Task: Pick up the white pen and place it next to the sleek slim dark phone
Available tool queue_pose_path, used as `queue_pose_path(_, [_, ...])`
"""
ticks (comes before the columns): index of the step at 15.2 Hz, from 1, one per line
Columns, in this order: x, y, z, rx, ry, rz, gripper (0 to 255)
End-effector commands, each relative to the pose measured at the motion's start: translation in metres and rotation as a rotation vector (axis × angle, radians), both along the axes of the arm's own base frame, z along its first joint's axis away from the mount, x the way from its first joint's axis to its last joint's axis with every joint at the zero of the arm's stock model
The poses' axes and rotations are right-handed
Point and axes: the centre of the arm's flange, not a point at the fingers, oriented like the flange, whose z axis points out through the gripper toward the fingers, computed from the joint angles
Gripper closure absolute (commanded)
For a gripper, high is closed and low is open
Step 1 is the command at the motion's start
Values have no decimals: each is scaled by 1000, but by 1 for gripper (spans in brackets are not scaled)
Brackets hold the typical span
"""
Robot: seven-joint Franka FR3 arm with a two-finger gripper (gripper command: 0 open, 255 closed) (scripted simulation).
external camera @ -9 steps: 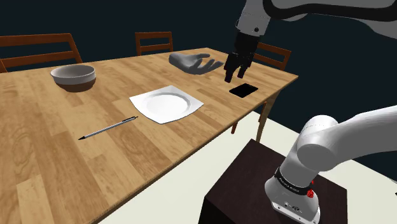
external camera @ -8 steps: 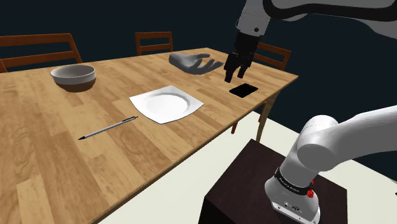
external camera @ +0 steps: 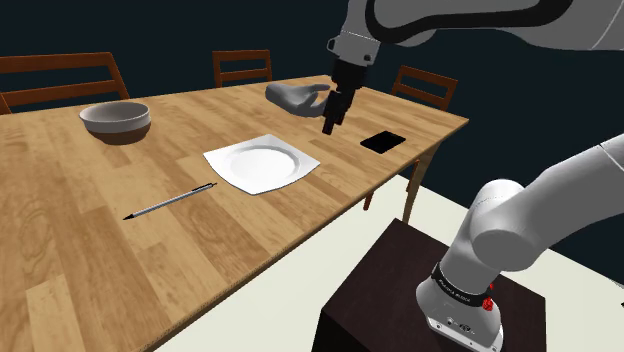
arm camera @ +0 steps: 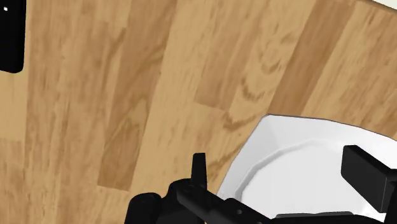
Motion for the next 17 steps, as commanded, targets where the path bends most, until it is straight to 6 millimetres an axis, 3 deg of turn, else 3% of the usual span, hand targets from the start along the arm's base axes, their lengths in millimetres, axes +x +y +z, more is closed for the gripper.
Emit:
queue_pose_path(1, [24,9,-10,7,-15,104,0])
queue_pose_path(9, [96,71,-40,39,-67,500,0])
queue_pose_path(17, [139,157,-64,70,-120,897,0])
